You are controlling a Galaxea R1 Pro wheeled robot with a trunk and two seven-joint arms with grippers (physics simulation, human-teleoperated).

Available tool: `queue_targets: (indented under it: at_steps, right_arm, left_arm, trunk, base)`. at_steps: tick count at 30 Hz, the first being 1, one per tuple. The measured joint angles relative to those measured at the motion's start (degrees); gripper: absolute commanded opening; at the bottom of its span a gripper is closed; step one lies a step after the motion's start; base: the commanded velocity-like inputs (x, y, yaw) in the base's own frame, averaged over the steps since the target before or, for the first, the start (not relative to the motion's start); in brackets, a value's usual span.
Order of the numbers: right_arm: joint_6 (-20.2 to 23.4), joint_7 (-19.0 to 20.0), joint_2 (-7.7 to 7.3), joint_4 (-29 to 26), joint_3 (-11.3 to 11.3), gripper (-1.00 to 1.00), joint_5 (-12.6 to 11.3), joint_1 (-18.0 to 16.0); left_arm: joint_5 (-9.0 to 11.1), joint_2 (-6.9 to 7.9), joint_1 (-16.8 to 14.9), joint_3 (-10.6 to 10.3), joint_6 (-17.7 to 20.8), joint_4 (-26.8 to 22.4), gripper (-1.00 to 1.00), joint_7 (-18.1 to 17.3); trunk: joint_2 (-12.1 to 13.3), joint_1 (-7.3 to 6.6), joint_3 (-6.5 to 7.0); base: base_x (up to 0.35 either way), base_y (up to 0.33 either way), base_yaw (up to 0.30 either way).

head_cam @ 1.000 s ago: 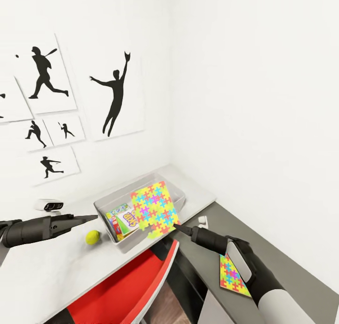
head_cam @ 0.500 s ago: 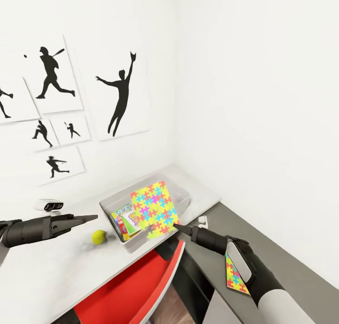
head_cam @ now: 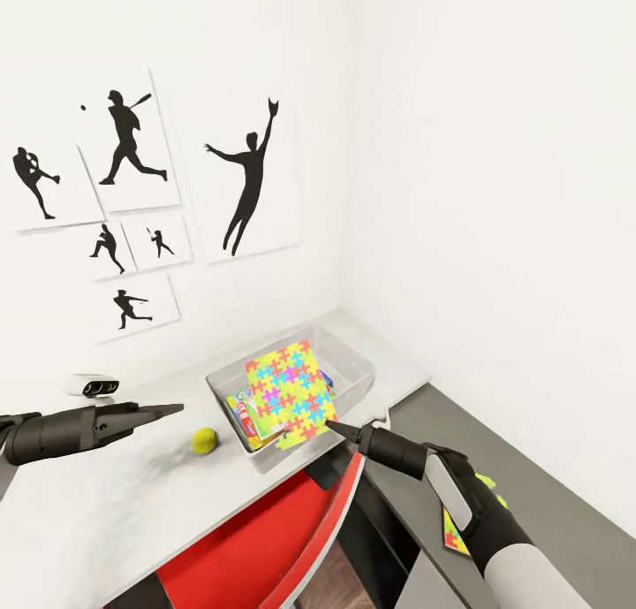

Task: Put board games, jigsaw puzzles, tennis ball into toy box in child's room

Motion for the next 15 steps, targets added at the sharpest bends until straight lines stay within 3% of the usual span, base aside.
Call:
queue_targets:
  at_steps: [10, 13, 15]
  right_arm:
    - [0.56, -0.5, 0.13, 0.2, -0.31, -1.0, -0.58, -0.4]
    - [2.74, -1.56, 0.11, 0.06, -0.77, -1.0, -0.96, -2.04]
    - [6.56, -2.95, 0.2, 0.01, -1.93, -1.0, -1.3, -4.46]
  left_arm:
    - [-0.06, -0.28, 0.0, -0.15, 0.0, 0.08, 1.0, 0.0]
    - [-0.07, -0.33, 0.0, -0.23, 0.0, 0.09, 1.0, 0.0]
    - [-0.08, -0.34, 0.0, -0.2, 0.0, 0.09, 1.0, 0.0]
  trunk:
    - [0.0, 0.0, 0.0]
    - [0.0, 0.0, 0.0]
    - [0.0, 0.0, 0.01]
  base:
    - [0.0, 0.0, 0.001]
    - [0.0, 0.0, 0.0]
    - [0.0, 0.0, 0.0]
